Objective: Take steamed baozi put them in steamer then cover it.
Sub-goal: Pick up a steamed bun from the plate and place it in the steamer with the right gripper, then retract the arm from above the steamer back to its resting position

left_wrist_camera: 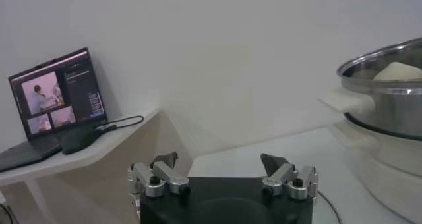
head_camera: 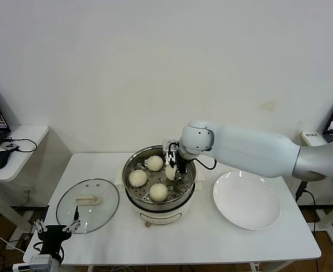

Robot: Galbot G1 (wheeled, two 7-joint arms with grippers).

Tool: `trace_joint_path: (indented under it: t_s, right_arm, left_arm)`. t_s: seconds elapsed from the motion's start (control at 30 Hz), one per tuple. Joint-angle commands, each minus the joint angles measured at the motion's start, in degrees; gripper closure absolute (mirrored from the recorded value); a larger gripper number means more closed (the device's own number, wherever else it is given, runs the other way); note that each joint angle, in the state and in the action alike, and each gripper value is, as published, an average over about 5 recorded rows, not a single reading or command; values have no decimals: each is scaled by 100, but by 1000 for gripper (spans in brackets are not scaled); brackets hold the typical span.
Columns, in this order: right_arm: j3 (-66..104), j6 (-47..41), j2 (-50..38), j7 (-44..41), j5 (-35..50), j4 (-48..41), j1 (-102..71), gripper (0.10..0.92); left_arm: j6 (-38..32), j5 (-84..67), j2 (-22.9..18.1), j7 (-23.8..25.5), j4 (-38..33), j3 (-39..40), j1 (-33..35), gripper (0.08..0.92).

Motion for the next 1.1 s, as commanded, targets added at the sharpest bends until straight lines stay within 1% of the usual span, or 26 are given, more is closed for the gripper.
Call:
trace_joint_path:
  t_s: [0.03,0.2,0.3,0.43,0.53,0.63,0.77,0.83,0.93,1.0,1.1]
  right_arm:
    - [22,-71,132,52,-206,-144,-195,440]
    - [193,-72,91,61,-310,-137,-200,431]
    - [336,-74,3,45,-308,-77,-141,375]
    - [508,-77,-250,71,-198,163,-16,262]
    - [733,-78,-586,292,-11,510,18,214]
    - [998,-65,-972,1003,315,948,-40,204]
    - [1392,218,-1540,2671,825,1615,-401,203]
    - [1690,571,-1844,3462,1124,1923,-788,202]
    - [2275,1407,-2283,4498,1429,2310,-1703,203]
    - [2896,1981,-2554,4895,1326,2476,-2568,203]
    - [4287,2543,-2819,5077,860,2589,-4192,203]
  left_arm:
    - [2,1,-1,-2,4,1,-1,177]
    - [1,3,-1,-5,-5,-13,1,177]
    - [-1,2,-3,-7,-5,-24,11,177]
    - [-3,-1,-5,-7,-16,-23,25,177]
    - [-3,-5,-9,-4,-26,-19,23,177]
    - [-6,-12,-3,-3,-21,-18,18,177]
    - [-15,-1,11,5,19,-7,-14,177]
    - [-18,12,15,9,50,9,-43,177]
    - [-19,18,13,7,97,23,-80,177]
    - [-34,20,8,-7,137,27,-100,177]
    - [-78,31,-18,-43,204,45,-125,177]
